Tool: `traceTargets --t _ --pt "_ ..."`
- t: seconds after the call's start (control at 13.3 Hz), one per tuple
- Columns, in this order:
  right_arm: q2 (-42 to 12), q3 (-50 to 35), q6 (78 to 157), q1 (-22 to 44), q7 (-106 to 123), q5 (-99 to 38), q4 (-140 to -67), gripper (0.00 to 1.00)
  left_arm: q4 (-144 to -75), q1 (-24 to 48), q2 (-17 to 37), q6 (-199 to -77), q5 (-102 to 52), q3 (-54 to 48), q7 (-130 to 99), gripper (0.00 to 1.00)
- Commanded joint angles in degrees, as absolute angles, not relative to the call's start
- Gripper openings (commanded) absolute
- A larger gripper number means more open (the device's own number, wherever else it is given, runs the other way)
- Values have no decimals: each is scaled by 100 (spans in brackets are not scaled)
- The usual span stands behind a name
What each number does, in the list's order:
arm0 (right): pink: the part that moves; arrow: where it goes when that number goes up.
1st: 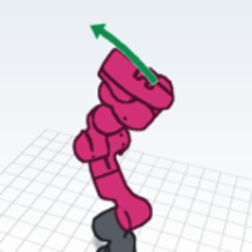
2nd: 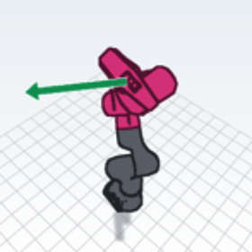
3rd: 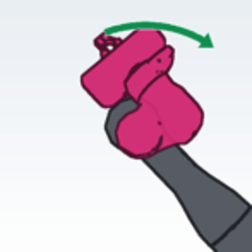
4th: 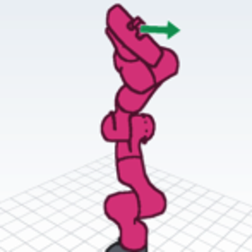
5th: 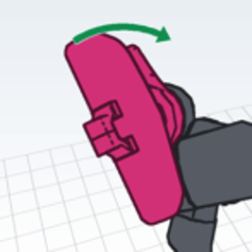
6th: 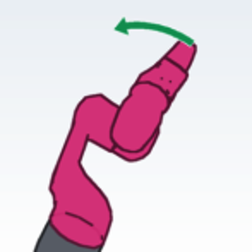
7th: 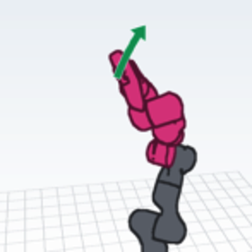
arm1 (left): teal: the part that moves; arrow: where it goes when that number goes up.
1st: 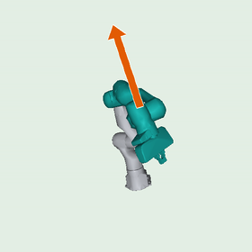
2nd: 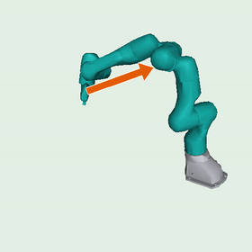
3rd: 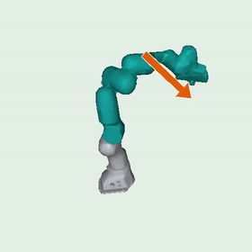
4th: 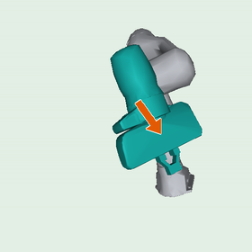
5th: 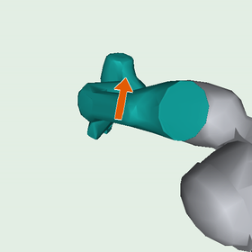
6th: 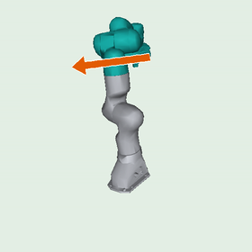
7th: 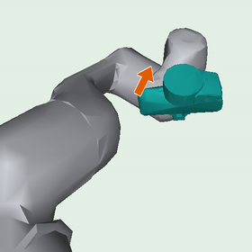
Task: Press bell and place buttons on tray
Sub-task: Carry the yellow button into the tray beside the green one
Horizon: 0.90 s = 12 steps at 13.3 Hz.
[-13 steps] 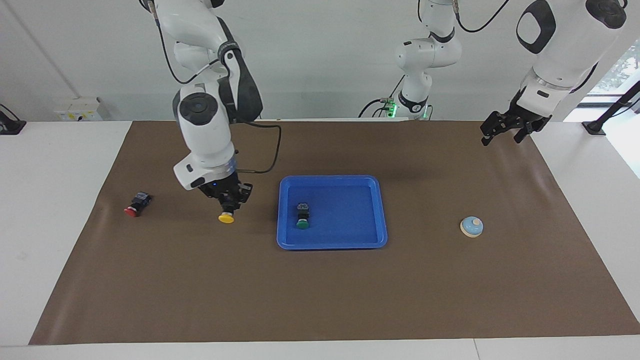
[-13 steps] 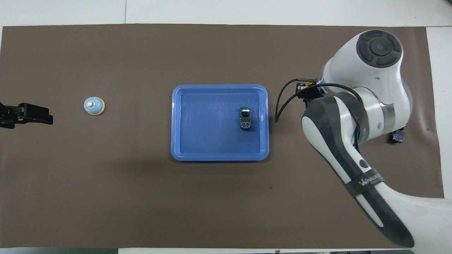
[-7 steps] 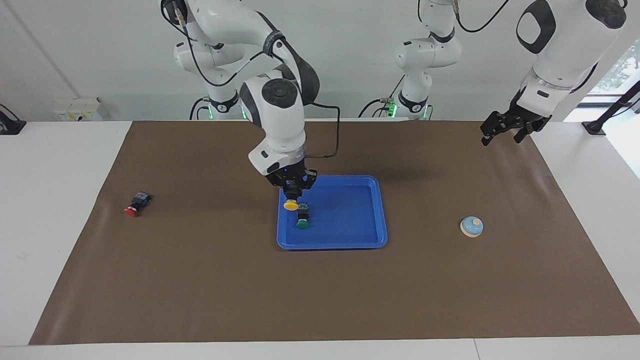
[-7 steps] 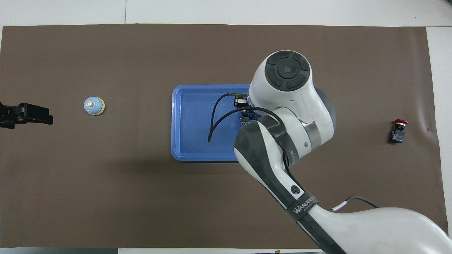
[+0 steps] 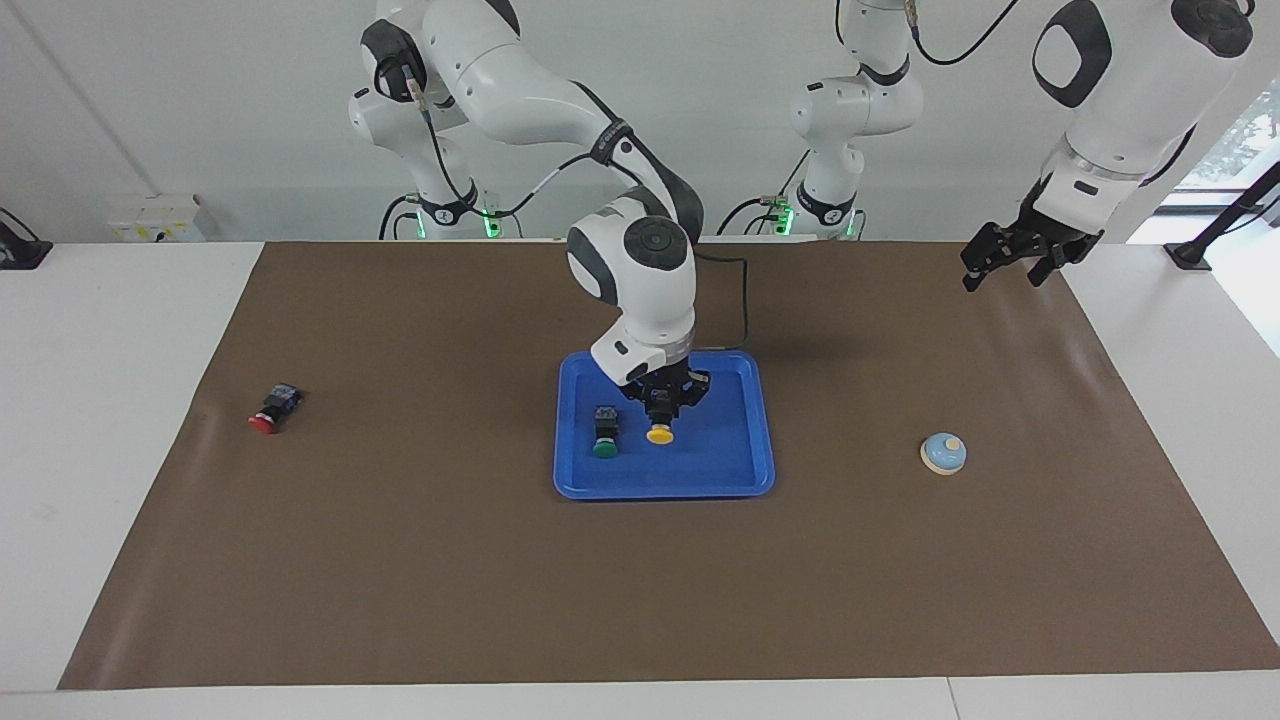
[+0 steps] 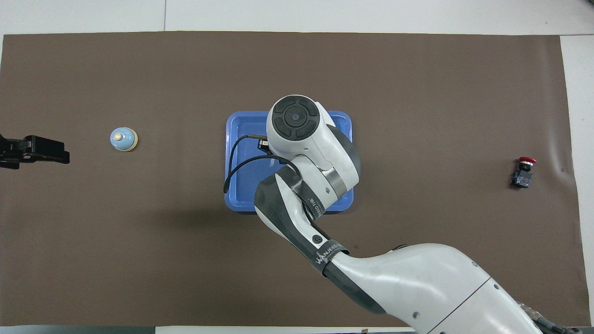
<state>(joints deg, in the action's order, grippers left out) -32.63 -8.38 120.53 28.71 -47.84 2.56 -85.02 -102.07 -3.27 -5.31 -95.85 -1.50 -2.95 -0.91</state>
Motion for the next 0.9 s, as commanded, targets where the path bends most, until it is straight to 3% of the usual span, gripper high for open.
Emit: traceTargets --t 0.0,0.45,0.53,0.6,0.82 --pt "-3147 -800 12845 2971 -4913 290 -9329 0 -10134 -316 -536 -9501 -211 -264 -88 100" --pt "-3041 -800 12982 2901 -5122 272 -9633 0 -10134 -316 -536 -9501 -211 -264 -88 100" --pt "-3041 -809 12981 2909 -5263 272 -9607 91 -10134 -316 -536 -9501 -211 -264 -88 100" --pt "-3041 -809 12877 2927 -5395 246 -9537 100 -10134 -316 -536 -9501 -211 -264 -88 100" --pt "-3024 -800 12149 2857 -5467 255 -9054 100 -10134 -316 -536 -9501 -211 -264 -88 100"
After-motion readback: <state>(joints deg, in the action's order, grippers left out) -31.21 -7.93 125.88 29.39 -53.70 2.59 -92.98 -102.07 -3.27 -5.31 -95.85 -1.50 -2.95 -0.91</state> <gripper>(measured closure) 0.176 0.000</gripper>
